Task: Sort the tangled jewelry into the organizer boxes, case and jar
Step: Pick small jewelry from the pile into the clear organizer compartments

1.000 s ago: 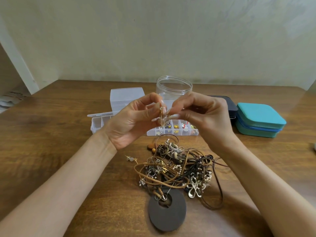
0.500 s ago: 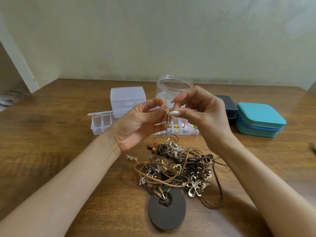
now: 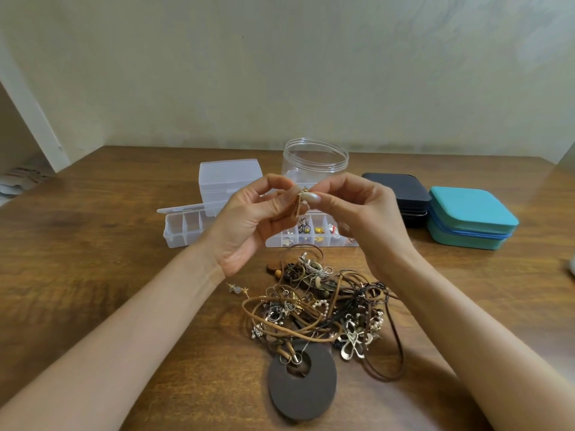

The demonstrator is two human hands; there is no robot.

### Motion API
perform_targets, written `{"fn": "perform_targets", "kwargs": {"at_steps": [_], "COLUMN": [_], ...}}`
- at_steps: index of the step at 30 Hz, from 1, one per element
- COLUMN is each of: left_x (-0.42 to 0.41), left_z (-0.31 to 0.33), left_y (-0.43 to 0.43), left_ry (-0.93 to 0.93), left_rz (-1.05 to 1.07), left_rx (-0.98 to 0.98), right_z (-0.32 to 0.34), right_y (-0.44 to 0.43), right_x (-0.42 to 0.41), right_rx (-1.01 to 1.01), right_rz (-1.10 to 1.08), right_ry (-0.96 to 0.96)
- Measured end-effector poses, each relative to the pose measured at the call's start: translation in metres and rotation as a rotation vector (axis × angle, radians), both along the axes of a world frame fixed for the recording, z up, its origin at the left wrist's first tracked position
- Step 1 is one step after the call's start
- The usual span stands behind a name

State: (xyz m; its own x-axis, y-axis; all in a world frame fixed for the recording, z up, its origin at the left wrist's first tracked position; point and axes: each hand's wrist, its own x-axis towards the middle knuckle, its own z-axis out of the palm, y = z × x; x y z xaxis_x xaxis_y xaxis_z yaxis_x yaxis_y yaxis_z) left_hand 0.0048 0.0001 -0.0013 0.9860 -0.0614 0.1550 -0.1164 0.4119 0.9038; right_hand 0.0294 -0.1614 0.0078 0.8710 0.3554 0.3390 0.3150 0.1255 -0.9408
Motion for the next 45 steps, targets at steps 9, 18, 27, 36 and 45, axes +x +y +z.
{"fn": "perform_targets", "kwargs": {"at_steps": [9, 18, 27, 36, 45], "left_x": [0.002, -0.002, -0.005, -0.008, -0.008], "left_z": [-0.008, -0.004, 0.002, 0.005, 0.007], "left_y": [-0.004, -0.005, -0.005, -0.007, -0.006], "left_ry": [-0.312, -0.281, -0.192, -0.274, -0.328], "left_rz": [0.423, 0.39, 0.352, 0.355, 0.293], "left_rx": [0.529, 0.504, 0.182, 0.191, 0.219], "right_z": [-0.01, -0.013, -0.007, -0.005, -0.011], "right_y": [0.008, 0.01, 0.005, 0.008, 0.009], "right_x": [-0.004, -0.005, -0.002, -0.012, -0.01], "right_rx": [-0.108, 0.003, 0.134, 0.092, 0.001], "right_rz": [-0.086, -0.069, -0.036, -0.089, -0.168], "right_ry": [0.198, 0.26, 0.222, -0.032, -0.3]}}
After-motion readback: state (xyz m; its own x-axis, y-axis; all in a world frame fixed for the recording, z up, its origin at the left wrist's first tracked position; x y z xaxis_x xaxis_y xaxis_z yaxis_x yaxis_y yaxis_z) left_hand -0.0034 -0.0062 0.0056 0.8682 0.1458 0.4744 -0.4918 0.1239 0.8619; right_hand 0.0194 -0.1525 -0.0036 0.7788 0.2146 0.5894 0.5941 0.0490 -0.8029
